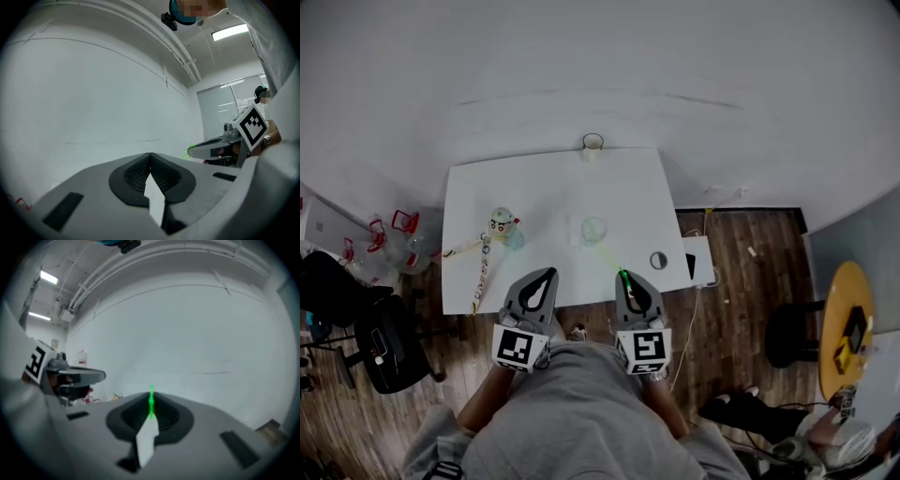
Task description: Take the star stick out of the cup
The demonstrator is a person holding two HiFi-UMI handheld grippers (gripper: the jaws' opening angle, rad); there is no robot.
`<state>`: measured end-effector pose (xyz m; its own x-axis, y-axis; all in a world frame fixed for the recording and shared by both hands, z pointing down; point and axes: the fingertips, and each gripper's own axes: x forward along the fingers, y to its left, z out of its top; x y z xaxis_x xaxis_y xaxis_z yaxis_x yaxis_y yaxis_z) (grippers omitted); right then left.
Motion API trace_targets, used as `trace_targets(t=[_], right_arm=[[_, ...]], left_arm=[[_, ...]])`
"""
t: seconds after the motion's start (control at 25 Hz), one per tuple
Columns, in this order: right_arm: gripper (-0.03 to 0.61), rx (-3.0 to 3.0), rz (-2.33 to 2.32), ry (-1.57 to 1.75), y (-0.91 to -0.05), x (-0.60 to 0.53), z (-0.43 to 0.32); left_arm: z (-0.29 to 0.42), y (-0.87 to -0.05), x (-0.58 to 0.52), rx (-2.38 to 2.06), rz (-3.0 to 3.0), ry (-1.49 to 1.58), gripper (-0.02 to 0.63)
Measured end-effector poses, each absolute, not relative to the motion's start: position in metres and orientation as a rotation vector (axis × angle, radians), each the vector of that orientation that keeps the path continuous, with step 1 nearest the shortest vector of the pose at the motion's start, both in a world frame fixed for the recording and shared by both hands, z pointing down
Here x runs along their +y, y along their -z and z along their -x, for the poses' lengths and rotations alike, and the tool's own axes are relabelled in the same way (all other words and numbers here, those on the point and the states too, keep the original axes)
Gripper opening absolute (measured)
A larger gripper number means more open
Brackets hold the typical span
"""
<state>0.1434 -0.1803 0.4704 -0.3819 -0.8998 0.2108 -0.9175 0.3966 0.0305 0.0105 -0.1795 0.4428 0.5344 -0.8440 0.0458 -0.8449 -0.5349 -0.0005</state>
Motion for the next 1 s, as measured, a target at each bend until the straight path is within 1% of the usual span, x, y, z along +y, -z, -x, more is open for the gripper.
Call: trace_targets(t=[0.2,0.48,0.72,1.0], right_arm=[[0.046,-2.478,-1.629,-0.089,-0.456,-0.187,-0.147],[0.046,-2.523,-1.669,-0.066,-0.425,-0.191,-0.155],[0.046,-2.536,-1.718,0.025,-0.391,-0.202,-0.162],[0.046,-2.549,-1.755,0.144,-0.349,-0.209,-0.164]], left_arm=[[-0.011,-0.424,-0.192,-1.52,-2.782,-0.045,0.032],[-0.004,-0.377,-0.207,-1.528,-2.788,0.064,0.032],[-0.001,-0.341,-0.221,-1.57,-2.821,0.087,0.032],[-0.003,-0.317,-0.227,-1.558,-2.863,0.118,0.031]])
